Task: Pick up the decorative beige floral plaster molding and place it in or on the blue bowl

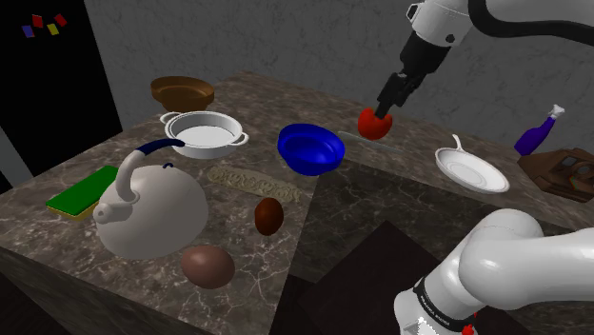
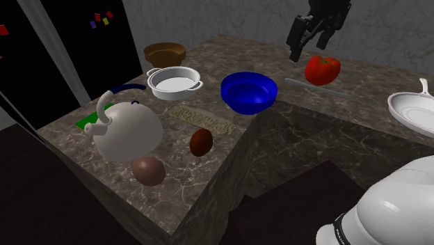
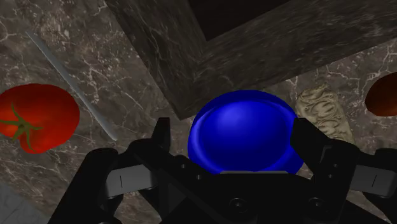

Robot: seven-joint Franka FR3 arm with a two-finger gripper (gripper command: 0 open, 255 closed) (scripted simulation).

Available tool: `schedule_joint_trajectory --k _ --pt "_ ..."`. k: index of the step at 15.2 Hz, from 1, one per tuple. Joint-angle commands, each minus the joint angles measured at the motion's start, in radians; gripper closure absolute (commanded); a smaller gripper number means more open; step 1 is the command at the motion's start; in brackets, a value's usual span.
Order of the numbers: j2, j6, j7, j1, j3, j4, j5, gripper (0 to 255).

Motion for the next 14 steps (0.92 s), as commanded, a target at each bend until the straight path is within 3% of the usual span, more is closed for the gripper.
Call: schedule_joint_trajectory --k 1,14 --pt "0.000 0.000 0.000 0.000 0.000 0.000 0.000 0" --pt "0.181 0.257 0.209 0.062 0.163 -0.172 0.145 0"
